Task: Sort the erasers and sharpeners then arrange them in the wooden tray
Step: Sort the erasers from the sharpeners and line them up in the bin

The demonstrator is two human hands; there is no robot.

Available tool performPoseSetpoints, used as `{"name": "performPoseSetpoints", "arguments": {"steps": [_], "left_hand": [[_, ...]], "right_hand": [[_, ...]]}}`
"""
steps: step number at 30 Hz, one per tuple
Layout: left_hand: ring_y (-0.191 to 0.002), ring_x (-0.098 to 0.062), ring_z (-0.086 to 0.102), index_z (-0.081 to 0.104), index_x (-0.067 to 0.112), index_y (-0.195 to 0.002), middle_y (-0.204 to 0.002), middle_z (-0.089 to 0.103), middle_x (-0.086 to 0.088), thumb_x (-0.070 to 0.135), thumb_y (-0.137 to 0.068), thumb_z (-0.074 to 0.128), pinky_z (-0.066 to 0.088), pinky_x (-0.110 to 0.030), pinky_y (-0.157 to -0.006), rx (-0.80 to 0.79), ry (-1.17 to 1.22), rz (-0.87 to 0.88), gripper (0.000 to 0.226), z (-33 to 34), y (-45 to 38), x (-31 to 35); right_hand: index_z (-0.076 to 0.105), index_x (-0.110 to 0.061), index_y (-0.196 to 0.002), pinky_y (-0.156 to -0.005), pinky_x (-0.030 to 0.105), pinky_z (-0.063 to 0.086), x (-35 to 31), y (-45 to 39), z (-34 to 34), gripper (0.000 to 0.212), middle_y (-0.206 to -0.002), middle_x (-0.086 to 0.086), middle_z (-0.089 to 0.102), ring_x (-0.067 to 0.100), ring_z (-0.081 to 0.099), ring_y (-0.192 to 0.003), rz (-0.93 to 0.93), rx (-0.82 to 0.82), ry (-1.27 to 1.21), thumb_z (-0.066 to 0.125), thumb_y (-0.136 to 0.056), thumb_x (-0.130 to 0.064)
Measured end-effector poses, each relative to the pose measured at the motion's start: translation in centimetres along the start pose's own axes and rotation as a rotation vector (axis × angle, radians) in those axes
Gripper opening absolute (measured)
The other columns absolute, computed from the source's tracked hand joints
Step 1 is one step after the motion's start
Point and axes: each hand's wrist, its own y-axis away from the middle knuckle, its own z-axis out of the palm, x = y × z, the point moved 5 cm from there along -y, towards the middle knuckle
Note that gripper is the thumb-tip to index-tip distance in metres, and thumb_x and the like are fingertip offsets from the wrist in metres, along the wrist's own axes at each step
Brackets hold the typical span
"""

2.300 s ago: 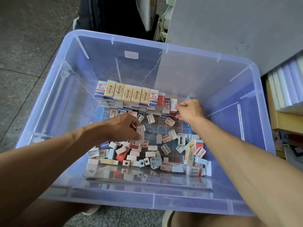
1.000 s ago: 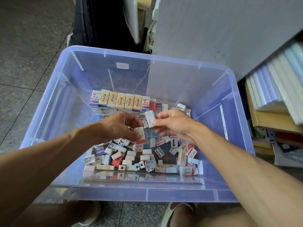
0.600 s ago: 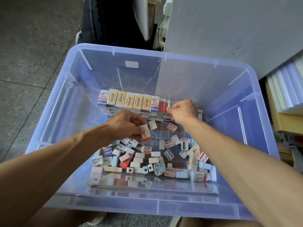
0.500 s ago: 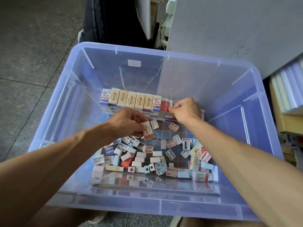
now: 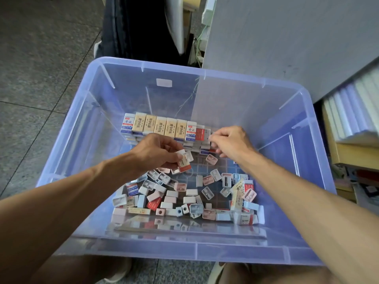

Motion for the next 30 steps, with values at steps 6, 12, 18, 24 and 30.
{"name": "performPoseSetpoints", "arguments": {"steps": [6, 12, 18, 24, 30], "left_hand": [[-0.072, -0.021, 0.073, 0.068, 0.000, -0.093, -0.071, 0.070, -0.004, -0.003, -0.081, 0.071, 0.061, -0.026, -0.069, -0.054, 0.054, 0.062, 0.013, 1.3, 0.2, 0.7], [-0.071, -0.020, 0.072, 0.065, 0.003, -0.100, -0.081, 0.070, -0.009, 0.001, -0.086, 0.069, 0.061, -0.029, -0.066, -0.047, -0.022, 0.095, 0.015, 2.1, -0.3, 0.6], [-0.083, -0.018, 0.067, 0.064, 0.016, -0.096, -0.091, 0.069, -0.002, 0.017, -0.086, 0.071, 0.058, -0.036, -0.075, -0.127, -0.720, 0.332, 0.012, 3.6, -1.6, -2.0], [-0.092, -0.012, 0.056, 0.063, 0.015, -0.115, -0.109, 0.062, 0.003, 0.032, -0.080, 0.075, 0.044, -0.020, -0.071, -0.265, -1.030, 0.440, 0.041, 4.3, -1.6, -4.5], [-0.123, -0.013, 0.042, 0.056, 0.028, -0.131, -0.133, 0.056, 0.009, 0.041, -0.080, 0.074, 0.046, -0.033, -0.095, -0.347, -1.240, 0.401, 0.056, 4.9, -1.7, -5.6]], "right_hand": [[0.076, -0.014, -0.094, -0.055, 0.015, 0.052, -0.7, 4.6, 2.7, 0.012, -0.079, -0.002, 0.073, -0.003, 0.065, -0.062, -0.081, -0.371, -0.038, 0.077, -0.087, -0.024], [0.076, -0.015, -0.090, -0.068, 0.027, 0.061, 0.3, 3.6, 1.9, 0.004, -0.085, 0.003, 0.076, 0.012, 0.071, -0.073, 0.014, -0.288, -0.055, 0.076, -0.089, -0.018], [0.075, -0.008, -0.093, -0.071, 0.032, 0.062, 3.7, -2.0, -1.5, 0.011, -0.074, 0.006, 0.073, 0.014, 0.068, -0.063, 0.232, 0.155, -0.137, 0.073, -0.091, -0.018], [0.073, -0.015, -0.068, -0.079, 0.043, 0.061, 4.0, -5.1, 0.6, 0.026, -0.074, 0.005, 0.075, 0.026, 0.074, -0.076, 0.174, 0.182, 0.091, 0.070, -0.088, -0.032], [0.074, -0.010, -0.077, -0.079, 0.036, 0.059, 3.5, -5.4, -0.3, 0.032, -0.079, 0.005, 0.074, 0.027, 0.071, -0.081, 0.100, 0.039, 0.323, 0.066, -0.090, -0.038]]}}
